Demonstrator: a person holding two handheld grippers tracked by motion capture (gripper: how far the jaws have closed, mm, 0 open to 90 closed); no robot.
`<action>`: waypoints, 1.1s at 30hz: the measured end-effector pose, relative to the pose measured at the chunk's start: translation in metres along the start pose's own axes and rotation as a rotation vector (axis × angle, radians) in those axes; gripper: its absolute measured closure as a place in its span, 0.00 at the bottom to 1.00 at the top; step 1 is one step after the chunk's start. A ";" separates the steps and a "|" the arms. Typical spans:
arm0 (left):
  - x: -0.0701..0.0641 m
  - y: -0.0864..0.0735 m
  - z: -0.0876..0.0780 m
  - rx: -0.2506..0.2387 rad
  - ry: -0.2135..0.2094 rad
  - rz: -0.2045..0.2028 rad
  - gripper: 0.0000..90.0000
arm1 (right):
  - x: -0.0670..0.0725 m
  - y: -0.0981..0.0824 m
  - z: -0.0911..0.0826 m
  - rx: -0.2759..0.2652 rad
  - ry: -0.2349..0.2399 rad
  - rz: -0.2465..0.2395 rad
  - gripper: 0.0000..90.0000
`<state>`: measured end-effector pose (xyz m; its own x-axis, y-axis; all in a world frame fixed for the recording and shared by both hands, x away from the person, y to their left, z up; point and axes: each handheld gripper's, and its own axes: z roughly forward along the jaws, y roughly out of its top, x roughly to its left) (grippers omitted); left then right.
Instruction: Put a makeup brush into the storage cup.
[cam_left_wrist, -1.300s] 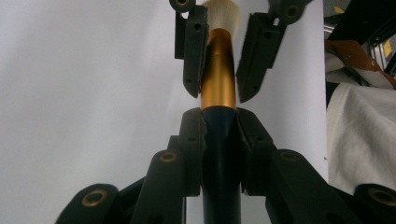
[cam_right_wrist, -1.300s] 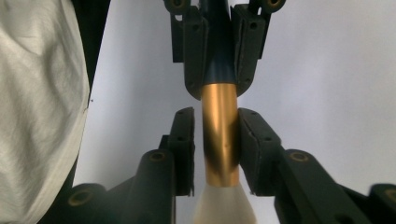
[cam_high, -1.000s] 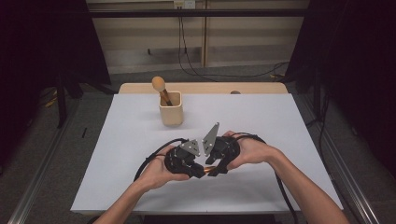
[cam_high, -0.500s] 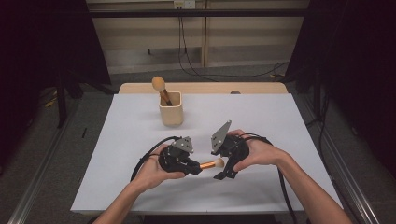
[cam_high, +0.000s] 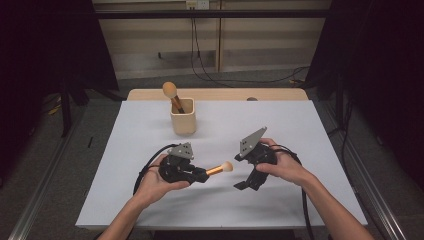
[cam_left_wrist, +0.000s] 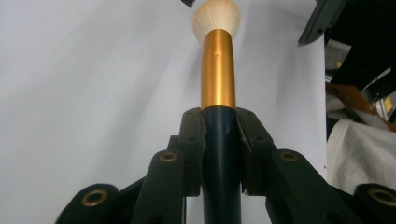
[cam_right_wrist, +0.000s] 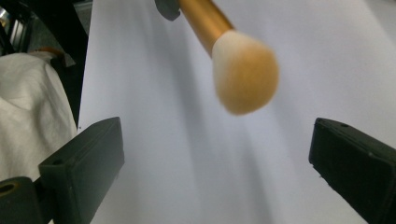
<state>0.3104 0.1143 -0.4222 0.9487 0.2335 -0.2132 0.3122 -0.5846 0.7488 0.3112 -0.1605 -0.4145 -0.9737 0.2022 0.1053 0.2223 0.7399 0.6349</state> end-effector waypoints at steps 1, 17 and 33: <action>0.000 0.000 -0.001 -0.004 0.003 0.003 0.83 | 0.001 -0.001 0.001 -0.002 -0.007 0.002 0.04; -0.002 -0.005 -0.011 -0.123 0.024 -0.012 0.83 | 0.027 -0.026 -0.002 -0.192 -0.082 0.124 0.06; -0.005 -0.012 -0.011 -0.253 0.022 0.025 0.83 | 0.036 -0.045 -0.006 -0.425 -0.119 0.218 0.06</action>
<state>0.3011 0.1283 -0.4234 0.9538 0.2395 -0.1813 0.2636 -0.3776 0.8877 0.2661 -0.1905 -0.4354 -0.8887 0.4136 0.1977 0.3557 0.3501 0.8666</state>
